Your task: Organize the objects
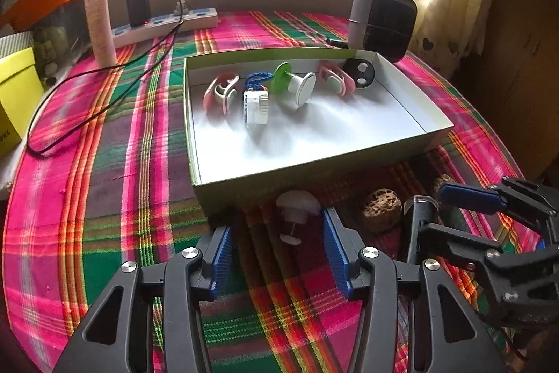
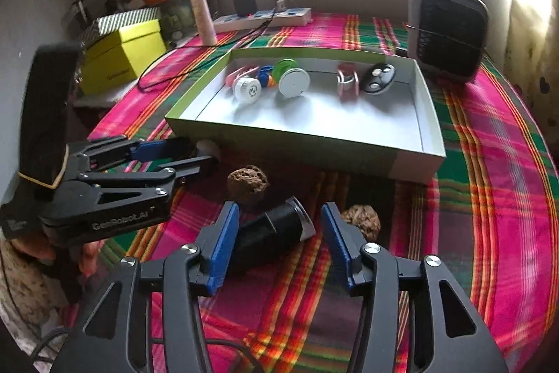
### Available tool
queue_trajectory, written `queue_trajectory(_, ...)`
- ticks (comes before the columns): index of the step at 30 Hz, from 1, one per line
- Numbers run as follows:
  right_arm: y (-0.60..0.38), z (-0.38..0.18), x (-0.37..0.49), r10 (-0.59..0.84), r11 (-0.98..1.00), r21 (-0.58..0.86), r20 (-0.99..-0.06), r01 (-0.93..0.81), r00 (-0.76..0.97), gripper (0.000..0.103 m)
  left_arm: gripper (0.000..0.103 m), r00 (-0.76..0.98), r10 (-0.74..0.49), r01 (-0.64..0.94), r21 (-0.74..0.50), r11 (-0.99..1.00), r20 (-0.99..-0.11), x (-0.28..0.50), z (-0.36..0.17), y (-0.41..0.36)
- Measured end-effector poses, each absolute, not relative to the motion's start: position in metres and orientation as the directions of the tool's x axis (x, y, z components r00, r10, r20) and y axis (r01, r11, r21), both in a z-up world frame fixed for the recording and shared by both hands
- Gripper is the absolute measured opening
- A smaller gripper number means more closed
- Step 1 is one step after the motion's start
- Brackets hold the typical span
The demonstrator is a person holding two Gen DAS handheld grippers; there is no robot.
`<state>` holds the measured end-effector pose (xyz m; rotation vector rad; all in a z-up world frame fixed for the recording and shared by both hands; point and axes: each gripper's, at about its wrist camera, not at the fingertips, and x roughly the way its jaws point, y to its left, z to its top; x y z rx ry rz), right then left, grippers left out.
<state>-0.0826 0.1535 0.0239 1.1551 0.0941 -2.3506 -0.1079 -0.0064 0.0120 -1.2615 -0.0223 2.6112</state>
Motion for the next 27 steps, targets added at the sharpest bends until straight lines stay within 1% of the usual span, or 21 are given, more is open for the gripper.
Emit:
queue_trajectory(13, 0.135, 0.018, -0.062, -0.365, -0.898, 0.15, -0.778, 0.414, -0.511, 0.051, 0.046, -0.601, 0.226, -0.187, -0.14, -0.972, -0.767, -0.102, 0.011, -0.01)
queue_trajectory(21, 0.129, 0.012, -0.056, -0.271, -0.924, 0.063, -0.803, 0.378, -0.531, 0.051, 0.046, -0.6, 0.229, -0.194, -0.139, -0.971, -0.767, -0.098, 0.011, -0.009)
queue_trajectory(27, 0.141, 0.012, -0.053, -0.233, -0.94, 0.045, -0.81, 0.338, -0.538, 0.051, 0.046, -0.597, 0.238, -0.201, -0.143, -0.969, -0.766, -0.097, 0.011, -0.009)
